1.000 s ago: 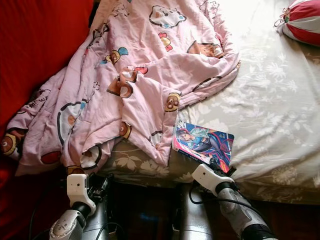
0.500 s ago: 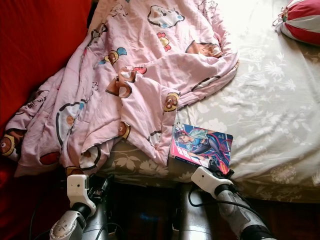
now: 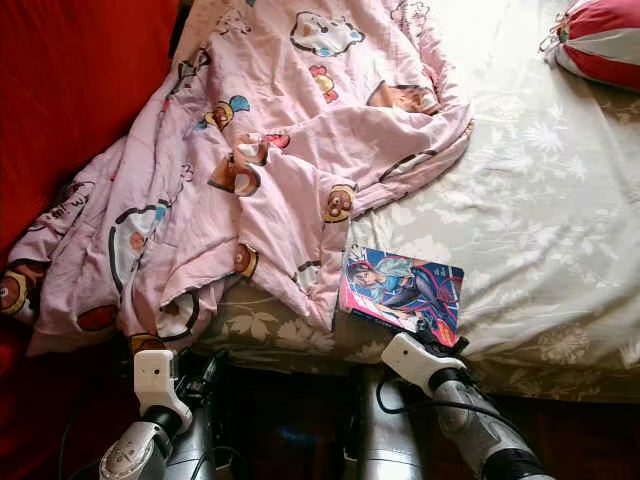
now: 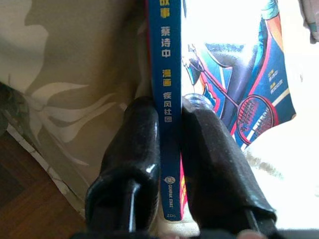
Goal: Clean up the room
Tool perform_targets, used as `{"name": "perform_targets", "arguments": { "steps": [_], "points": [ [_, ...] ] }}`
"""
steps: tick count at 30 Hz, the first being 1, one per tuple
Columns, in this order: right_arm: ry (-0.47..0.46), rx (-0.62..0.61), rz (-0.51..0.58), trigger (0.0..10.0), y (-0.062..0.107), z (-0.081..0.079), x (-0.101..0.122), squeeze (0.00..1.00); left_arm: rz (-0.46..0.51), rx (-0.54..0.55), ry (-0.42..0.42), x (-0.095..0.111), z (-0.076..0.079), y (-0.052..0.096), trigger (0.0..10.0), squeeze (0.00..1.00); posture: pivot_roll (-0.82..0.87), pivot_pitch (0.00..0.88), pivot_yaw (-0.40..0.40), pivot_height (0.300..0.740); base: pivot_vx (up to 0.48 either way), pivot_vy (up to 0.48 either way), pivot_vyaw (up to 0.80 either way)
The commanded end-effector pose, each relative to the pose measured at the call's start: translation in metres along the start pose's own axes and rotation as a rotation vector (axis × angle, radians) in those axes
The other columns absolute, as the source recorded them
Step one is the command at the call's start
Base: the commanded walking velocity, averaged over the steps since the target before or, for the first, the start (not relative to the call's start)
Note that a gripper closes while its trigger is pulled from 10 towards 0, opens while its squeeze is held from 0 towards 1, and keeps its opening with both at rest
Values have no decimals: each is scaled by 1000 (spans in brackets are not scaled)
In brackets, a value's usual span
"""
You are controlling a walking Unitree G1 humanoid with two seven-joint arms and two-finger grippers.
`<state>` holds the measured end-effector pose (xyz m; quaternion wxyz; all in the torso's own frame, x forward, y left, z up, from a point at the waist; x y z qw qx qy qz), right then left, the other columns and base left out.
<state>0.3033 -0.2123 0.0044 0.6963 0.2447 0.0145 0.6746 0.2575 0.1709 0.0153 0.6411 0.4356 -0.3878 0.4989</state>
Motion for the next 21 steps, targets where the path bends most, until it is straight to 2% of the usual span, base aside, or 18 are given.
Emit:
{"name": "perform_targets", "arguments": {
  "steps": [1, 6, 7, 8, 9, 11, 16, 19, 20, 21],
  "points": [
    [-21, 57, -31, 0, 7, -15, -8, 0, -36, 28, 11, -11, -6, 8, 10000, 0, 42, 287, -60, 583, 0, 0, 0],
    [-87, 42, -24, 0, 11, -15, -6, 0, -35, 30, 11, -11, -6, 8, 10000, 0, 45, 284, -61, 583, 0, 0, 0],
    [-179, 3, -24, 0, 14, -9, -6, 0, -35, 30, 10, -10, -7, 8, 10000, 0, 39, 284, -62, 583, 0, 0, 0],
    [-179, 3, -24, 0, 14, -9, -6, 0, -35, 30, 10, -10, -7, 8, 10000, 0, 39, 284, -62, 583, 0, 0, 0],
    [-240, -13, -30, 0, 16, -6, -6, 0, -36, 29, 9, -11, -7, 8, 10000, 0, 34, 281, -62, 583, 0, 0, 0],
    [-290, -20, -37, 0, 17, -4, -7, 0, -36, 29, 9, -11, -7, 8, 10000, 0, 34, 279, -62, 583, 0, 0, 0],
    [-491, -44, -50, 0, 19, -1, -5, 0, -35, 28, 11, -10, -6, 6, 10000, 0, 36, 271, -62, 583, 0, 0, 0],
    [-643, -135, -8, 0, 20, 16, 2, 0, -34, 28, 12, -10, -6, 6, 10000, 0, 35, 263, -60, 583, 0, 0, 0],
    [-766, -220, 31, 0, 21, 31, 8, 0, -34, 28, 11, -10, -7, 5, 10000, 0, 32, 257, -60, 583, 0, 0, 0],
    [-807, -243, 45, 0, 22, 35, 9, 0, -34, 28, 11, -11, -7, 5, 10000, 0, 32, 254, -59, 583, 0, 0, 0]
  ]
}}
Point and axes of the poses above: a point about 5 cm out from each wrist's last joint towards the gripper, its own y axis pointing back from the gripper into the wrist, its own x axis along the axis of the wrist's last joint, z = x × y, the point moved 2 cm from there along -y, pointing out of the wrist towards the gripper, and after that the axes turned 10 degrees about y, right-handed, at the moved point
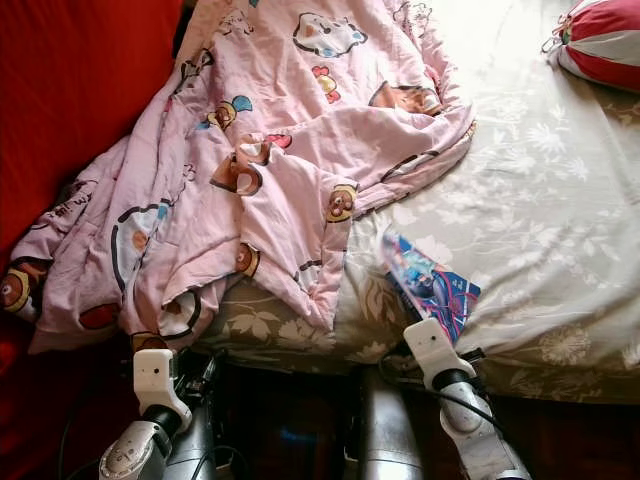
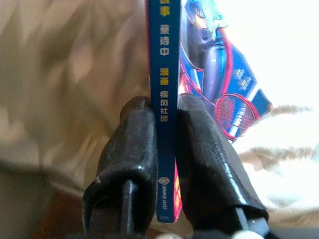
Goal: Clean up the room
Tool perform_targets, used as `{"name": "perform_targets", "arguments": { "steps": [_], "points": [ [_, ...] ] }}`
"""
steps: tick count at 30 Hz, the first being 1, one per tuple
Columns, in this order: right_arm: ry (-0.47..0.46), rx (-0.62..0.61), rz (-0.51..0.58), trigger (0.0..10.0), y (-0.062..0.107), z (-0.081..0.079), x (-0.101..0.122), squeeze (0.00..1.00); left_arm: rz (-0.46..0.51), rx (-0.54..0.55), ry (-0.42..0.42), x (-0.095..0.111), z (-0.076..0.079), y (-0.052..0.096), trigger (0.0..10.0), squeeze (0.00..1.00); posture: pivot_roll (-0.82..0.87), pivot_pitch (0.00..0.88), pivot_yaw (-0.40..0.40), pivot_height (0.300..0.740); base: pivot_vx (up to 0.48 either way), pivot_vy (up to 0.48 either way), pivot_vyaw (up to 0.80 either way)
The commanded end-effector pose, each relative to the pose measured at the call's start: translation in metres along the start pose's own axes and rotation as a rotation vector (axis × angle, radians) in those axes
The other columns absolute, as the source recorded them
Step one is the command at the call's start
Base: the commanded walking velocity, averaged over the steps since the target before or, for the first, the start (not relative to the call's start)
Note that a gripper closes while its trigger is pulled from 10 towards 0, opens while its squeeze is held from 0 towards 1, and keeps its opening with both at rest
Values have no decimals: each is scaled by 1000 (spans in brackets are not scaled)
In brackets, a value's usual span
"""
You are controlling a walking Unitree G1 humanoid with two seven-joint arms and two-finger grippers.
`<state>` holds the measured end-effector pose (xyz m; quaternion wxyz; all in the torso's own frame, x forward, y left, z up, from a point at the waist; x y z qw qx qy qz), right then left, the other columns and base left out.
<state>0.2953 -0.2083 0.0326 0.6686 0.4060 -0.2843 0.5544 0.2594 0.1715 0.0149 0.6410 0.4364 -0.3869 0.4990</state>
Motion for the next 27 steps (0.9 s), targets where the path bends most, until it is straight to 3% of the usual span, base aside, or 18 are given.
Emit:
{"name": "perform_targets", "arguments": {
  "steps": [1, 4, 9, 11, 12, 13, 14, 15, 19, 27],
  "points": [
    [-160, -89, 62, 0, 2, 15, 14, 0, -33, 28, 11, -10, -7, 6, 10000, 0, 27, 246, -57, 583, 0, 0, 0],
    [-264, -121, 136, 0, 2, 19, 30, 0, -33, 29, 11, -10, -7, 3, 10000, 0, 25, 225, -52, 583, 0, 0, 0],
    [-290, -98, 296, 0, 3, 21, 70, 0, -27, 23, 12, -8, -7, -3, 10000, 0, 11, 185, -56, 583, 0, 0, 0],
    [-295, -96, 301, 0, 3, 21, 73, 0, -26, 23, 12, -8, -7, -3, 10000, 0, 11, 185, -56, 583, 0, 0, 0],
    [-292, -81, 310, 4667, 3, 21, 78, 0, -24, 25, 13, -8, -8, -5, 10000, 0, 11, 174, -58, 583, 0, 0, 0],
    [-294, -54, 326, 8549, 3, 18, 82, 0, -22, 31, 15, -8, -8, -6, 10000, 0, 9, 157, -57, 583, 0, 0, 0],
    [-296, -34, 338, 8549, 4, 17, 86, 0, -22, 36, 17, -8, -9, -7, 10000, 0, 9, 157, -57, 583, 0, 0, 0],
    [-301, -15, 350, 10000, 3, 15, 89, 0, -33, 53, 23, -12, -11, -7, 10000, 0, 5, 143, -56, 583, 0, 0, 0],
    [-315, -11, 342, 10000, 2, 14, 89, 0, -59, 64, 26, -19, -14, -6, 10000, 0, -3, 126, -53, 583, 0, 0, 0],
    [-312, -8, 314, 10000, -1, 16, 86, 0, -97, 115, 47, -25, -28, -6, 10000, 0, -9, 81, -42, 623, 0, 0, 0]
  ]
}}
Point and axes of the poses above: a point about 5 cm out from each wrist's last joint towards the gripper, its own y axis pointing back from the gripper into the wrist, its own x axis along the axis of the wrist's last joint, z = x × y, the point moved 2 cm from there along -y, pointing out of the wrist towards the gripper, and after that the axes turned 10 degrees about y, right-handed, at the moved point
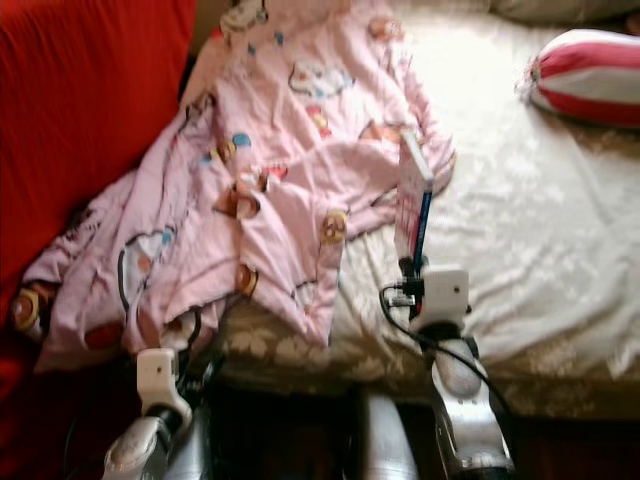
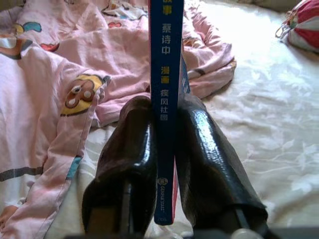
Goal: Clean up the room
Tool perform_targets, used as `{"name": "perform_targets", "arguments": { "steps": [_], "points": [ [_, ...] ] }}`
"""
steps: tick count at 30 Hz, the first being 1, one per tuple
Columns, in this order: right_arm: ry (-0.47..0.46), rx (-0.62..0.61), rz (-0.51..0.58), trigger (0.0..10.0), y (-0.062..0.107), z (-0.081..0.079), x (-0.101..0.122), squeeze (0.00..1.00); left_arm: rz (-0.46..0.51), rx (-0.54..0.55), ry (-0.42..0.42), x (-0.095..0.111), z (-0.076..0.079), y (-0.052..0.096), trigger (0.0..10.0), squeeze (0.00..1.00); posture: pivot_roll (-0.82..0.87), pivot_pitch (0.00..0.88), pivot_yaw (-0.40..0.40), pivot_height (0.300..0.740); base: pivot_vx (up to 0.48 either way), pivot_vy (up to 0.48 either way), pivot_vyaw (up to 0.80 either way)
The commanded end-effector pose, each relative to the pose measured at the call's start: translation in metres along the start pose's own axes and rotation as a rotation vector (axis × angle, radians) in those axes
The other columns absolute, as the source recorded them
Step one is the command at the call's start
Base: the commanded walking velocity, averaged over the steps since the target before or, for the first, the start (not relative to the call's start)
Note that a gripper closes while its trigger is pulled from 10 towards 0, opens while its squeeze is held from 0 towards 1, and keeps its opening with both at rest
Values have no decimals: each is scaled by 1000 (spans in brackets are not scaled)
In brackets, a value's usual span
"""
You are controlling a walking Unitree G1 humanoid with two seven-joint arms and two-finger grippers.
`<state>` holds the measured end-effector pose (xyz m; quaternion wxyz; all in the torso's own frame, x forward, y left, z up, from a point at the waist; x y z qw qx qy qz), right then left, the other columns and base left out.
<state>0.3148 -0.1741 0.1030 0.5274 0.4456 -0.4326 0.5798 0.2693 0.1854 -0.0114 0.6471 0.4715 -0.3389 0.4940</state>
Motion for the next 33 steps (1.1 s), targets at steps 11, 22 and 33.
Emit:
{"name": "perform_targets", "arguments": {
  "steps": [11, 22, 33],
  "points": [
    [-39, -59, 6, 10000, -5, 9, 2, 0, -97, 98, 39, -20, -24, 6, 10000, 0, 4, 115, -48, 693, 0, 0, 0],
    [-47, -43, -15, 10000, -9, 3, -1, 0, -191, 145, 30, -37, -35, 16, 10000, 0, 8, 136, -60, 740, 0, 0, 0],
    [-77, -60, -44, 10000, -11, 5, -8, 0, -315, 187, -4, -55, -43, 27, 10000, 0, 2, 152, -60, 740, 0, 0, 0]
  ]
}}
Point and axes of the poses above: a point about 5 cm out from each wrist's last joint towards the gripper, its own y axis pointing back from the gripper into the wrist, its own x axis along the axis of the wrist's last joint, z = x × y, the point moved 2 cm from there along -y, pointing out of the wrist towards the gripper, and after that the axes turned 10 degrees about y, right-handed, at the moved point
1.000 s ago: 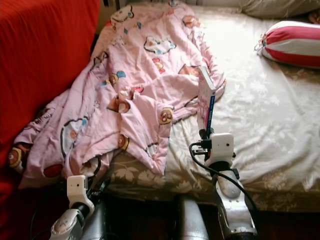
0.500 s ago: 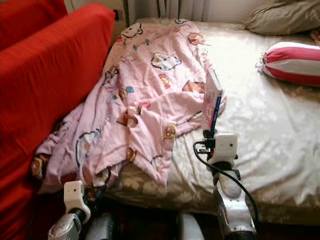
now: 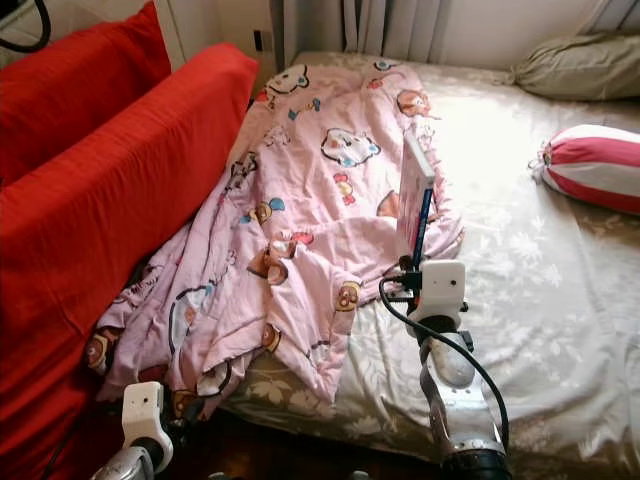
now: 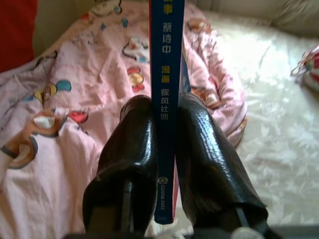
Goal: Clean up the room
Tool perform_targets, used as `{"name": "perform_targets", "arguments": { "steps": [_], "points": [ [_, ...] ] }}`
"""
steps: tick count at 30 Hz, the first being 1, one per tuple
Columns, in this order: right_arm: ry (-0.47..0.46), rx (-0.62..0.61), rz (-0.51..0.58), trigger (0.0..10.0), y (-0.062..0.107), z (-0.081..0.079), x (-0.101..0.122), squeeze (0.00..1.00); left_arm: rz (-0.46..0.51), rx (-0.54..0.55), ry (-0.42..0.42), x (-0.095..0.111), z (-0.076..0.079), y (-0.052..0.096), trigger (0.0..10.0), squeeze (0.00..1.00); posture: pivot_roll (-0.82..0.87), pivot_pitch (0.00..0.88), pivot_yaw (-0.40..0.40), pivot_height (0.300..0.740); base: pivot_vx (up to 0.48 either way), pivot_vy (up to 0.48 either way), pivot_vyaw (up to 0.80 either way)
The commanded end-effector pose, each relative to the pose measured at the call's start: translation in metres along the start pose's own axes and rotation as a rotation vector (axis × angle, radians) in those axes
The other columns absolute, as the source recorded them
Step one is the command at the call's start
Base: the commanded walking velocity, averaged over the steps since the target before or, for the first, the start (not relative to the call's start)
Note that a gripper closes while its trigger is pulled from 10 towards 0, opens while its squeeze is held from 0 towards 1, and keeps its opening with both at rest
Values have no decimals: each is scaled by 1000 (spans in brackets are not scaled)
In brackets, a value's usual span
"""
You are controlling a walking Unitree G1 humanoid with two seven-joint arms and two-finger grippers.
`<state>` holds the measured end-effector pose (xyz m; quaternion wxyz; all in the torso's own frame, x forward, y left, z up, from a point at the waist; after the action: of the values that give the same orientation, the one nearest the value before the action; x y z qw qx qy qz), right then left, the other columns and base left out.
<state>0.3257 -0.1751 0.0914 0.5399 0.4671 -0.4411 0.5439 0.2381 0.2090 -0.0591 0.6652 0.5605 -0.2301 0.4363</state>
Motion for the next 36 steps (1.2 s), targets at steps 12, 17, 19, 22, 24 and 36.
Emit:
{"name": "perform_targets", "arguments": {
  "steps": [12, 17, 19, 22, 24, 36],
  "points": [
    [-72, -96, -45, 10000, 4, 10, -9, 0, -79, 22, -30, -15, -2, 3, 10000, 0, -6, 154, -58, 740, 0, -117, -385],
    [-98, -124, -54, 10000, 4, 13, -9, 0, -100, 9, -37, -22, 2, 5, 10000, 0, -9, 153, -56, 740, 0, -315, -669],
    [-99, -129, -45, 10000, 4, 13, -8, 0, -100, 9, -37, -23, 2, 5, 10000, 0, -8, 153, -56, 740, 0, -317, -334],
    [-99, -128, -30, 10000, 4, 11, -6, 0, -99, 10, -33, -23, 2, 5, 10000, 0, -6, 153, -56, 740, 0, -317, 0],
    [-90, -128, -33, 10000, 4, 10, -6, 0, -99, 9, -35, -23, 2, 5, 10000, 0, -5, 153, -56, 740, 0, -319, 0],
    [-126, -148, -50, 10000, 7, 10, -11, 0, -104, 11, -42, -25, -1, 7, 10000, 0, -11, 141, -44, 740, 0, -319, -309]
  ]
}}
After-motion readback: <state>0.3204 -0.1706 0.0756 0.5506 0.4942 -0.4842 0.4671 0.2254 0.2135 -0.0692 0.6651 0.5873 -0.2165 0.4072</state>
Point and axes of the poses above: a point about 5 cm out from each wrist's last joint towards the gripper, its own y axis pointing back from the gripper into the wrist, its own x axis along the axis of the wrist's last joint, z = x × y, the point moved 2 cm from there along -y, pointing out of the wrist towards the gripper, and after that the axes turned 10 degrees about y, right-handed, at the moved point
